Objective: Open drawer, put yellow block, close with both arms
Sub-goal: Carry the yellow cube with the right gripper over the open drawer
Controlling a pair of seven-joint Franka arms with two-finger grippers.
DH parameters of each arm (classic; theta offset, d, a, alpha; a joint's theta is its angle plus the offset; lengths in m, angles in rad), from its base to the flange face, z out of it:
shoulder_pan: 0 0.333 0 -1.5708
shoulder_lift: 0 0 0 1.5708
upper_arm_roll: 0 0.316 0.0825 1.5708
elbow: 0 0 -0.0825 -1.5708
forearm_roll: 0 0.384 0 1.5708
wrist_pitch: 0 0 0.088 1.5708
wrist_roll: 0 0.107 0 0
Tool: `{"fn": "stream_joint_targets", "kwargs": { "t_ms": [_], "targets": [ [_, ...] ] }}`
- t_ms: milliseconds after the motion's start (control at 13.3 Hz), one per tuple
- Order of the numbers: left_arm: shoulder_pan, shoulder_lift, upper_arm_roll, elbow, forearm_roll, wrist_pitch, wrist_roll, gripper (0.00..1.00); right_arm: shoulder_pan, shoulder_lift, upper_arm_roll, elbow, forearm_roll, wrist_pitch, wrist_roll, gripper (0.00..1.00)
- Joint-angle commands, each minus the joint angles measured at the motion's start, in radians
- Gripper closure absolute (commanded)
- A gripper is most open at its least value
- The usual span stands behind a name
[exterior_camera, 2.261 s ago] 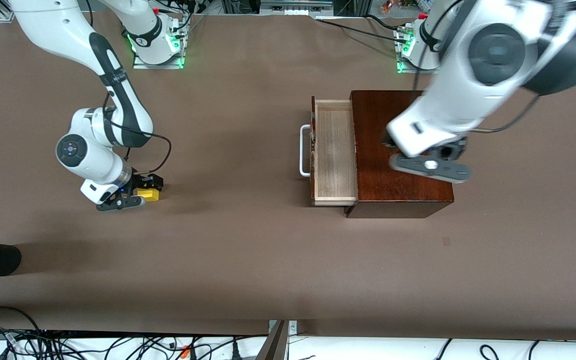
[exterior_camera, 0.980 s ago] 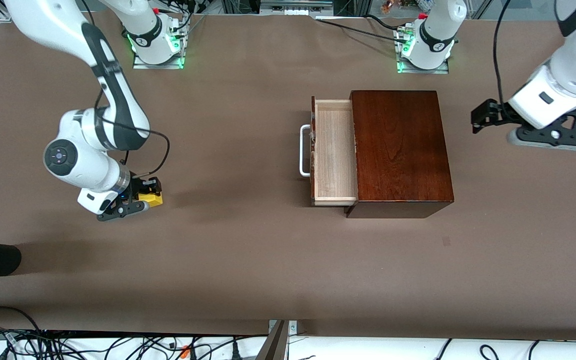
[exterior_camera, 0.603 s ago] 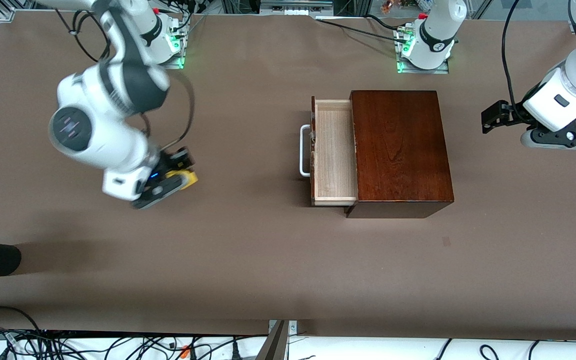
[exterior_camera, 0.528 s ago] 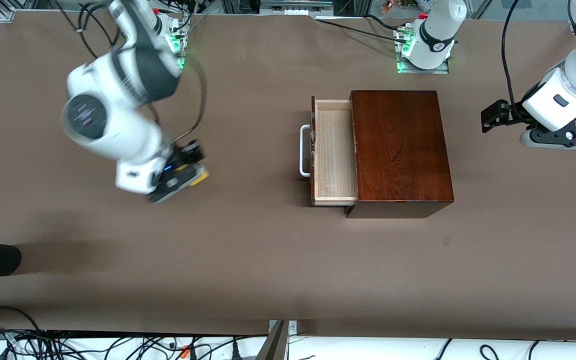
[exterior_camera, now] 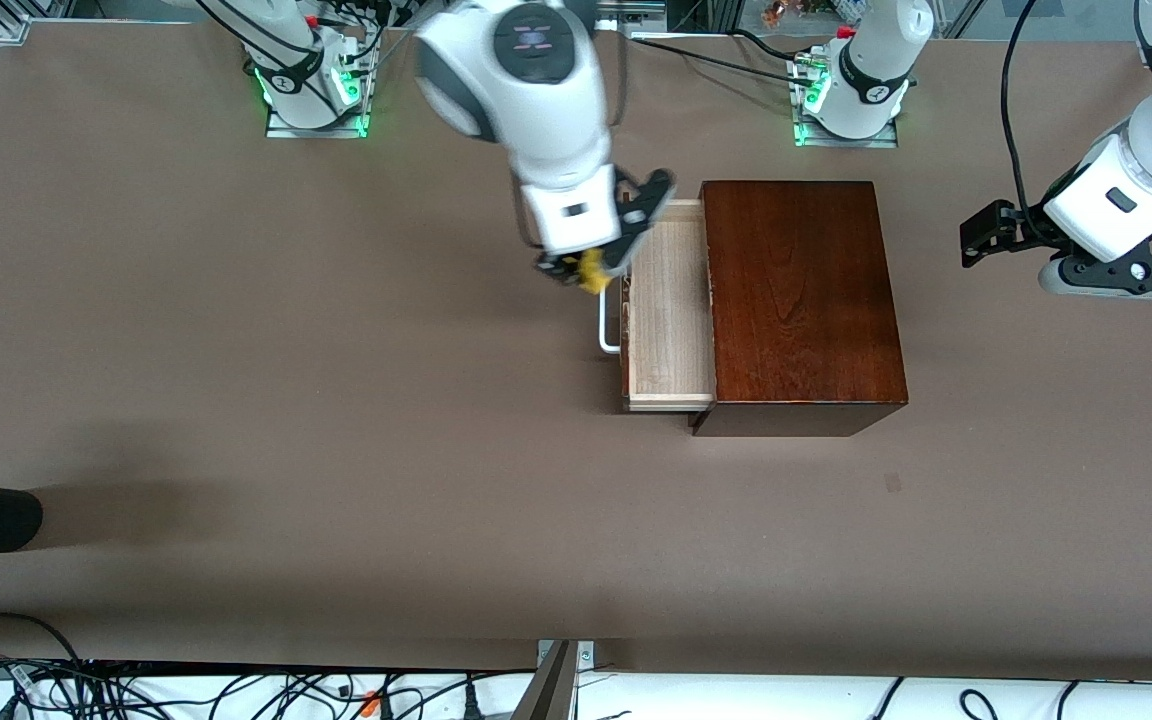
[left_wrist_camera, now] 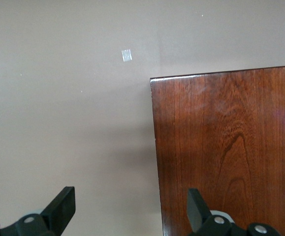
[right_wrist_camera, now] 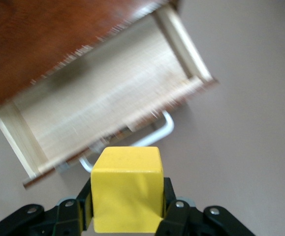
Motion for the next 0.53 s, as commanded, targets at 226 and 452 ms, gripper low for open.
{"fn": "stream_joint_targets", "kwargs": {
  "t_ms": [226,452],
  "targets": [
    [0.007,-0.097,-0.003,-0.116,-0.014,0.069,0.002,0.00,0.132,0.110,-0.012,0.120,-0.124,0.035,-0.100,0.88],
    [0.008,-0.096,-0.003,-0.113,-0.014,0.066,0.003,0.00,0.155,0.132,-0.012,0.114,-0.162,0.029,-0.194,0.86]
  ]
}}
